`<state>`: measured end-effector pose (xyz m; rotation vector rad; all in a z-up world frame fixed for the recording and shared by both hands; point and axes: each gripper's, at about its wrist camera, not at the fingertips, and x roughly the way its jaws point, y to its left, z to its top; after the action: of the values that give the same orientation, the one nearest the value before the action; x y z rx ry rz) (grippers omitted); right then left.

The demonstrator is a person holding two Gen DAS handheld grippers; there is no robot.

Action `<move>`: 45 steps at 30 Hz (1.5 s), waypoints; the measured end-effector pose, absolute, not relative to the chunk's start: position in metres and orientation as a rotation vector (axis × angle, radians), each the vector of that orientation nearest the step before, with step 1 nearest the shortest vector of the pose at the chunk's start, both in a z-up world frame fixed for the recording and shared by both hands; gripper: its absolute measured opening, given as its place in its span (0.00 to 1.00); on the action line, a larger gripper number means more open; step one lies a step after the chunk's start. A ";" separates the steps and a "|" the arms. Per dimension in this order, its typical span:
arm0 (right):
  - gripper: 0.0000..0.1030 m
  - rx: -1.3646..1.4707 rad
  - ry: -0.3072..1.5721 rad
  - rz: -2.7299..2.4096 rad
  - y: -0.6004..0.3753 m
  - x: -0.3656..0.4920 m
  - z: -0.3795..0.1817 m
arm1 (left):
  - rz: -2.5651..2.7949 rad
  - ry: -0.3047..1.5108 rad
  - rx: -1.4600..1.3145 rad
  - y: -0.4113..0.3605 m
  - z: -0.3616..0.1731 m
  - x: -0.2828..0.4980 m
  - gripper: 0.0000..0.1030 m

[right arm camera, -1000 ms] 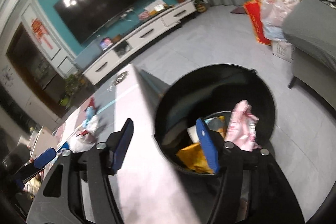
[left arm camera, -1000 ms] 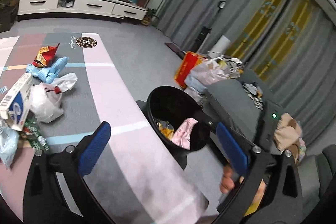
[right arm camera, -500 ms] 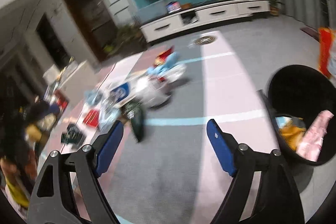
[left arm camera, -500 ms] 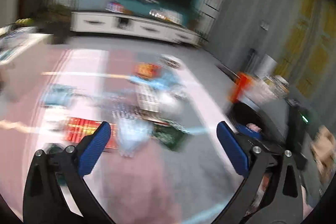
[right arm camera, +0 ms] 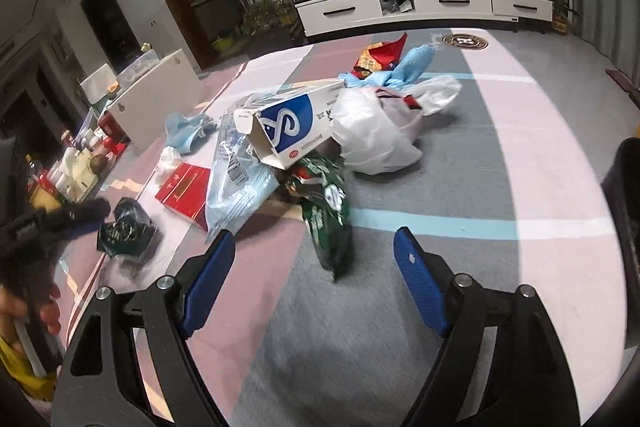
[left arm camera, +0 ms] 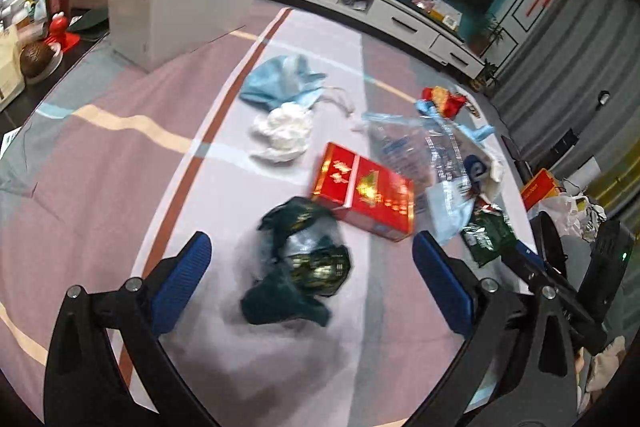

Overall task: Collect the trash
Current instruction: 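Grasp the dark green wrapper with the left tool while the right tool grasps the green snack bag, then carry the green wrapper and green snack bag to the bin and release both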

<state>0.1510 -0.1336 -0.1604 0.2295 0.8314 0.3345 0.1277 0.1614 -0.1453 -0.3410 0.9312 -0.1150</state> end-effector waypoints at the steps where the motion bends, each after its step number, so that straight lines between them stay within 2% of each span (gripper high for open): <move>1: 0.78 0.239 0.833 0.333 -0.132 0.155 -0.162 | -0.117 0.944 -0.343 0.162 -0.148 0.129 0.97; 4: 0.74 0.269 0.844 0.325 -0.128 0.165 -0.167 | -0.119 0.973 -0.356 0.161 -0.159 0.135 0.93; 6: 0.64 0.282 0.851 0.322 -0.126 0.170 -0.170 | -0.129 0.989 -0.377 0.162 -0.163 0.139 0.72; 7: 0.62 0.290 0.857 0.322 -0.126 0.172 -0.172 | -0.132 0.996 -0.380 0.162 -0.164 0.140 0.66; 9: 0.50 0.286 0.864 0.314 -0.125 0.173 -0.173 | -0.131 1.012 -0.377 0.161 -0.168 0.140 0.61; 10: 0.45 0.277 0.871 0.307 -0.125 0.174 -0.174 | -0.131 1.019 -0.378 0.162 -0.170 0.139 0.52; 11: 0.36 0.279 0.878 0.308 -0.125 0.174 -0.175 | -0.134 1.021 -0.382 0.162 -0.171 0.138 0.47; 14: 0.16 0.276 0.890 0.301 -0.128 0.172 -0.175 | -0.155 1.018 -0.394 0.163 -0.170 0.136 0.44; 15: 0.14 0.273 0.888 0.294 -0.130 0.171 -0.174 | -0.160 1.013 -0.386 0.161 -0.168 0.134 0.43; 21: 0.09 0.268 0.853 0.263 -0.147 0.151 -0.156 | -0.235 0.995 -0.374 0.149 -0.159 0.125 0.41; 32: 0.09 0.317 0.787 0.373 -0.179 0.100 -0.125 | -0.421 0.888 -0.341 0.109 -0.114 0.101 0.41; 45: 0.09 0.480 0.677 0.364 -0.243 0.075 -0.102 | -0.574 0.863 -0.269 0.030 -0.089 0.104 0.41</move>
<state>0.0755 -0.2431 -0.1020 0.4798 0.6769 0.3640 0.1038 0.0300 -0.0893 -0.2691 0.8630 -0.5743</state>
